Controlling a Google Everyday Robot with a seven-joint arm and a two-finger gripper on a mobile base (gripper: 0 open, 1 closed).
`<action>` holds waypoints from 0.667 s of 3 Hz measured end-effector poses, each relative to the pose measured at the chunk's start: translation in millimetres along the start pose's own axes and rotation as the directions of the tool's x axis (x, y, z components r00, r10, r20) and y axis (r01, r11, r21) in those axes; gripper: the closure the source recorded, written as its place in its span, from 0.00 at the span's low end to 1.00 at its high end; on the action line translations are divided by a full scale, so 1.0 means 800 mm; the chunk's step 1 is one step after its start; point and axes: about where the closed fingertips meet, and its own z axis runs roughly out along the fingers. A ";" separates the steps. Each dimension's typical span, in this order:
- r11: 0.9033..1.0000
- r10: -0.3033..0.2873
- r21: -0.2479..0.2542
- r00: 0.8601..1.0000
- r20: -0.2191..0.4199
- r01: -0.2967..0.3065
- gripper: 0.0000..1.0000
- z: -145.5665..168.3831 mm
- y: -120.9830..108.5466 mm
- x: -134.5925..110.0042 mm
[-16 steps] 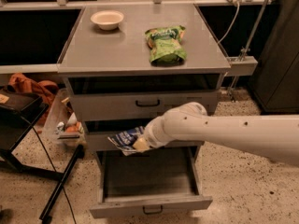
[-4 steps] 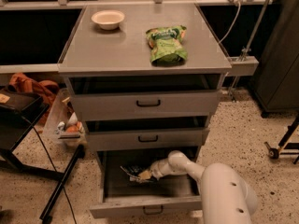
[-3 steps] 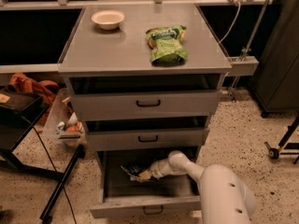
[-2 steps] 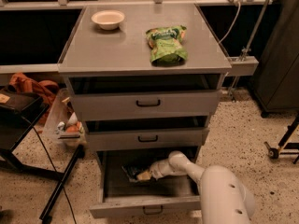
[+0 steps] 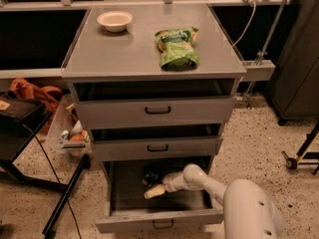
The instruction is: Place blue chip bag into bottom drawer
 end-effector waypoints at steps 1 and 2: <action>0.999 -0.030 0.030 0.999 0.037 0.029 0.00 -0.027 0.008 -0.003; 0.997 -0.076 0.033 0.996 0.050 0.074 0.00 -0.049 0.024 -0.005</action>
Offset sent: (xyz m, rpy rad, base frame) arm -0.0282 -0.0293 0.0606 -0.0011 -0.1530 0.0281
